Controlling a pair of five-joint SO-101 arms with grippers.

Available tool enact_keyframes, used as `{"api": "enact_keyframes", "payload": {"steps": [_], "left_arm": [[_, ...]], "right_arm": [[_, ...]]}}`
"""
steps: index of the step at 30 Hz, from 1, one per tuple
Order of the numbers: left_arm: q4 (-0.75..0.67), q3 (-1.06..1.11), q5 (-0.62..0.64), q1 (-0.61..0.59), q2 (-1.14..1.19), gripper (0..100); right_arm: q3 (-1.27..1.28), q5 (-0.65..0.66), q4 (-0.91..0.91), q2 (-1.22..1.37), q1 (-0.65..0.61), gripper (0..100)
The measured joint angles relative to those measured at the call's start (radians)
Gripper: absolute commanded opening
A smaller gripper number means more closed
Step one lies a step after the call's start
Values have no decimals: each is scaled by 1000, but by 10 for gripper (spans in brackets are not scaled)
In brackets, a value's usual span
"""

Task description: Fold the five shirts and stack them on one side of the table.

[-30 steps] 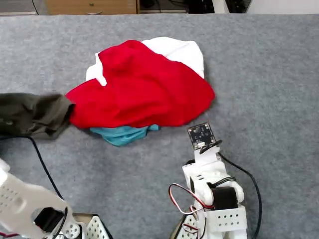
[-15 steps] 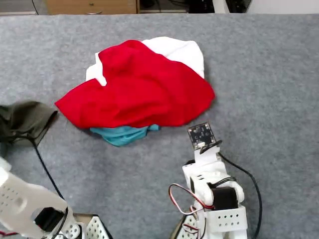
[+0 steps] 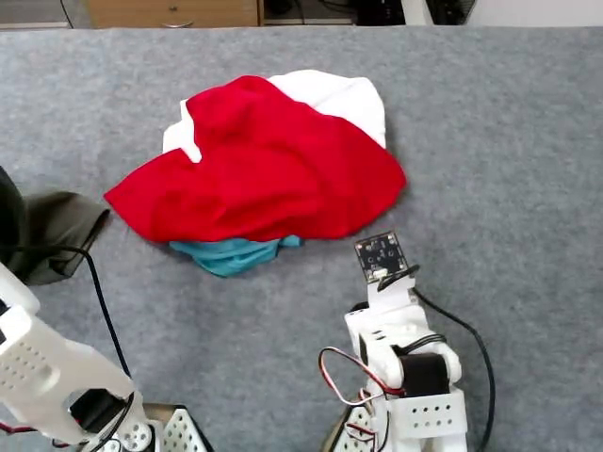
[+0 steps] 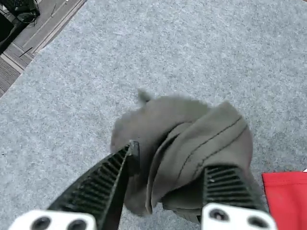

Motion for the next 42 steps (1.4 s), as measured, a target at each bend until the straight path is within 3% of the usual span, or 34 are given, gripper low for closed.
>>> {"api": "enact_keyframes", "payload": {"steps": [19, 31, 37, 42], "left_arm": [[28, -81, -28, 25, 6, 217], [46, 514, -405, -94, 15, 221], [46, 568, -451, -80, -170, 222], [46, 591, -423, 60, -361, 222]], "right_arm": [[0, 0, 0, 0, 0, 5], [0, 0, 0, 0, 0, 5], [0, 0, 0, 0, 0, 5], [0, 0, 0, 0, 0, 5]]}}
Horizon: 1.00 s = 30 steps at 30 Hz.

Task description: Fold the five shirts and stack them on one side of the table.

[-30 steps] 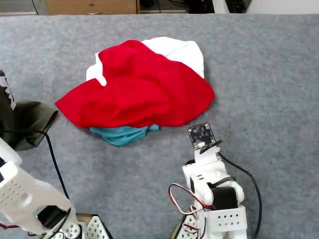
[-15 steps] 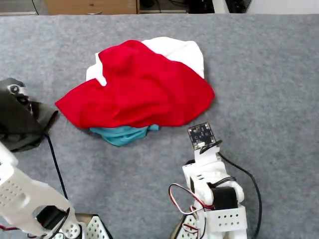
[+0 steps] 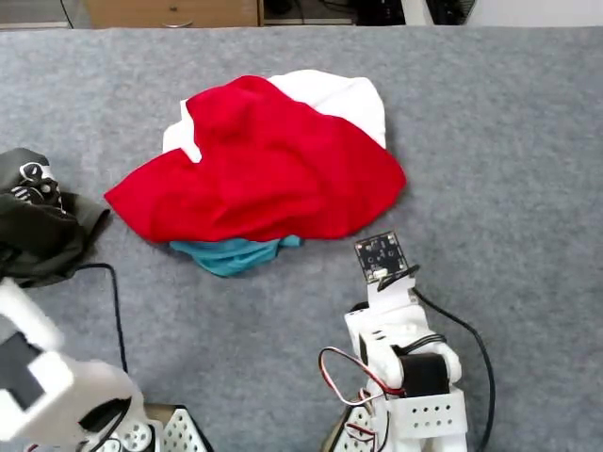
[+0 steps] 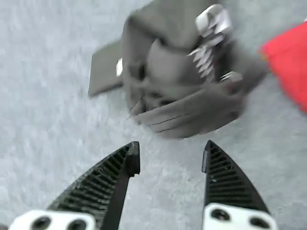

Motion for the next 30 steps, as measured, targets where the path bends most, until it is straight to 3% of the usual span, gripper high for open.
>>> {"api": "enact_keyframes", "payload": {"steps": [11, 16, 21, 30], "left_arm": [[-6, 187, 376, 586, -43, 222], [-158, 296, 534, 818, -41, 222], [-327, 391, 580, 942, 49, 221], [-514, 397, 626, 1028, 307, 219]], "right_arm": [[0, 0, 0, 0, 0, 5], [0, 0, 0, 0, 0, 5], [0, 0, 0, 0, 0, 5], [0, 0, 0, 0, 0, 5]]}}
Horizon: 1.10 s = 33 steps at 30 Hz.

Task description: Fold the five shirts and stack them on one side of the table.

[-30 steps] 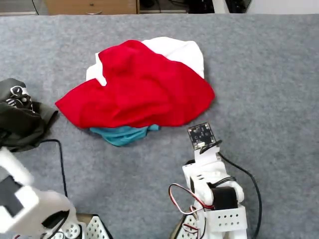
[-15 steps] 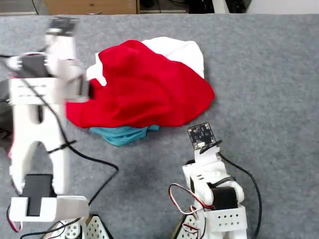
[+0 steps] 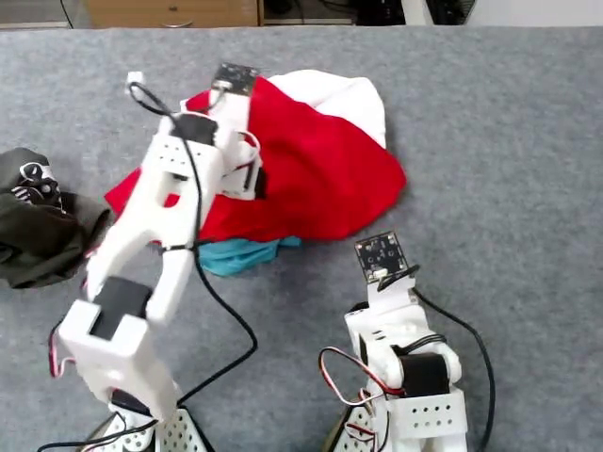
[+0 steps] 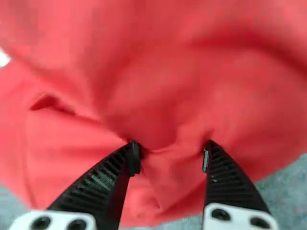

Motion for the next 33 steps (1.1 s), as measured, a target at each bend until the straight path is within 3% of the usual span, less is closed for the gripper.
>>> {"api": "enact_keyframes", "payload": {"steps": [4, 7, 11, 17, 25, 33], "left_arm": [[-26, 2, 0, 21, 101, 177], [-34, -2, 3, 25, 166, 14], [-21, -28, 0, 26, 189, 15], [187, -181, 0, -26, 172, 18], [399, -471, 0, -218, 15, 18], [442, -694, 0, -519, -107, 18]], "right_arm": [[0, 0, 0, 0, 0, 5], [0, 0, 0, 0, 0, 5], [0, 0, 0, 0, 0, 5], [0, 0, 0, 0, 0, 5], [0, 0, 0, 0, 0, 5], [0, 0, 0, 0, 0, 5]]}}
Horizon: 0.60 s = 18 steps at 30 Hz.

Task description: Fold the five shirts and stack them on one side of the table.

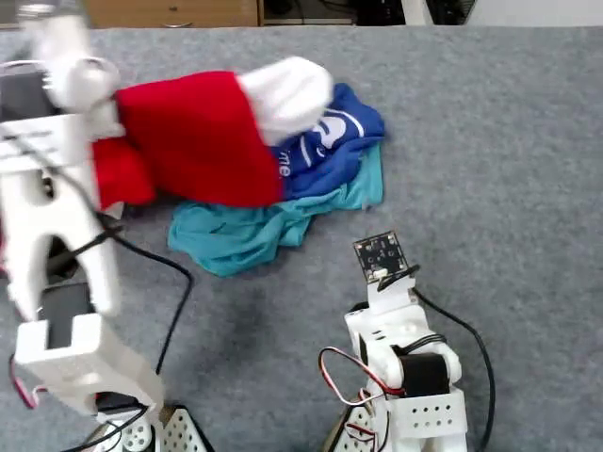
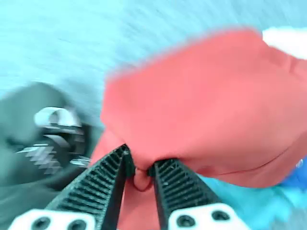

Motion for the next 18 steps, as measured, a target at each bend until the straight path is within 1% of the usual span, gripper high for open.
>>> {"api": "enact_keyframes", "payload": {"steps": [4, 7, 11, 15, 18], "left_arm": [[0, -86, -2, -184, -9, 18], [0, -121, -26, -310, -9, 18], [-57, -135, -31, -459, -9, 18], [-117, -135, -34, -588, -9, 18], [-147, -135, -34, -643, -9, 18]], "right_arm": [[0, 0, 0, 0, 0, 5], [0, 0, 0, 0, 0, 5], [0, 0, 0, 0, 0, 5], [0, 0, 0, 0, 0, 5], [0, 0, 0, 0, 0, 5]]}}
